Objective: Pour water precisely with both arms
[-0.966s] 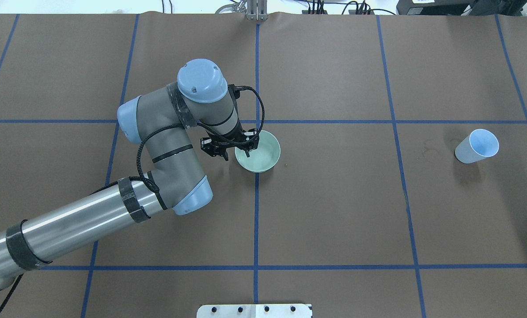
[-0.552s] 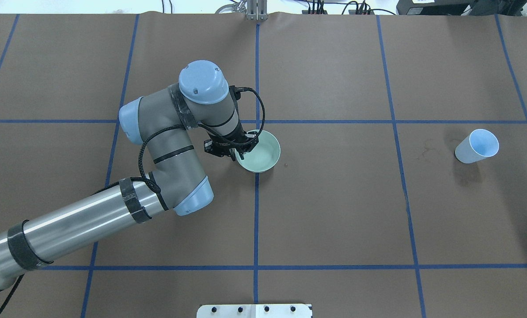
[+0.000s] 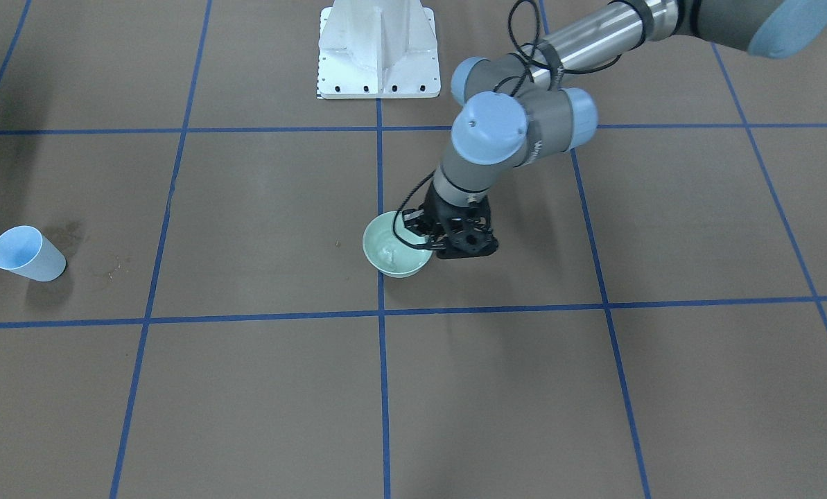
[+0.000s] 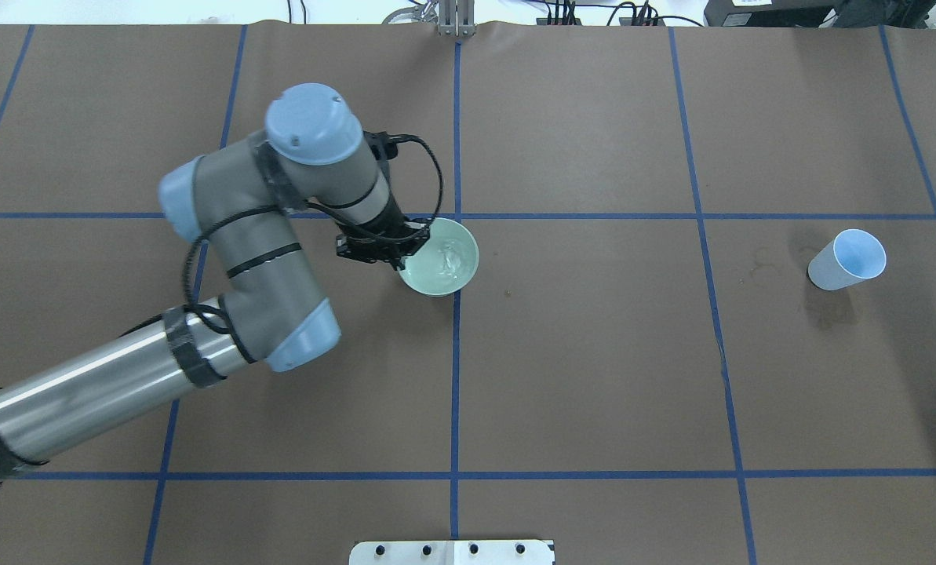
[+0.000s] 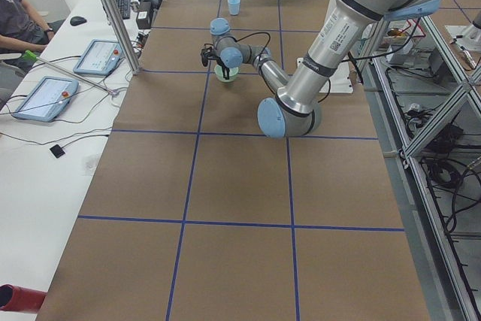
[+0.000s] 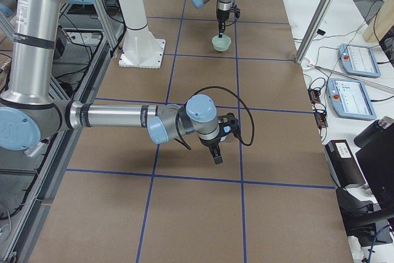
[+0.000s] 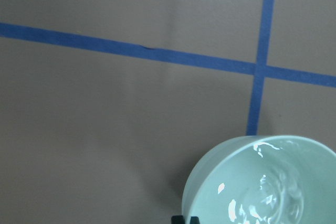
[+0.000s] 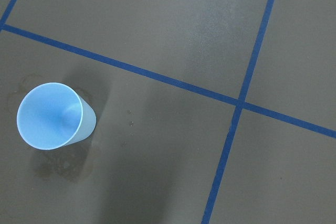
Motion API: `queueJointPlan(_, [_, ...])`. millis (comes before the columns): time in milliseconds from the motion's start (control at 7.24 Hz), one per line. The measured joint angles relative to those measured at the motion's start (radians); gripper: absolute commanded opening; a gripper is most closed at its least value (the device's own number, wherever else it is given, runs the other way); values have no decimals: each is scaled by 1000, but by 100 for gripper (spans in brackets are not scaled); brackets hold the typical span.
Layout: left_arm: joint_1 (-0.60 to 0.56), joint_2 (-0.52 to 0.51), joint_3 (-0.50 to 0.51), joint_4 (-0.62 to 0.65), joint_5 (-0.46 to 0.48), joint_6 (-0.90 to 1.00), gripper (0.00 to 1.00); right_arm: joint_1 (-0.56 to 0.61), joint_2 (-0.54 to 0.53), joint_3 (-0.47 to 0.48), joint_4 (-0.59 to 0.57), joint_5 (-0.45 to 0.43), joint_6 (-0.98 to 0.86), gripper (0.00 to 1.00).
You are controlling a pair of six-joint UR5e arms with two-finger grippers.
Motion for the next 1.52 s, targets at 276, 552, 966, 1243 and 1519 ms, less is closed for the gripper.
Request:
queueJointPlan(276, [-105,261,-154,-3,-64,132,0,1,1,3,1,0,0,100])
queueJointPlan(552, [-212,434,-176,-16,-112,279,0,3,1,11,1,0,0,100])
queueJointPlan(966, [-319,525,-90,-27,-120,460,0,8,0,23,0,0,1,100])
queueJointPlan(1243, [-338,568,-68,-30,-122,516,0,10,0,25,0,-1,2,100])
queueJointPlan(1519, [-358,599,-68,-30,-148,574,99,11,-2,30,0,-1,3,100])
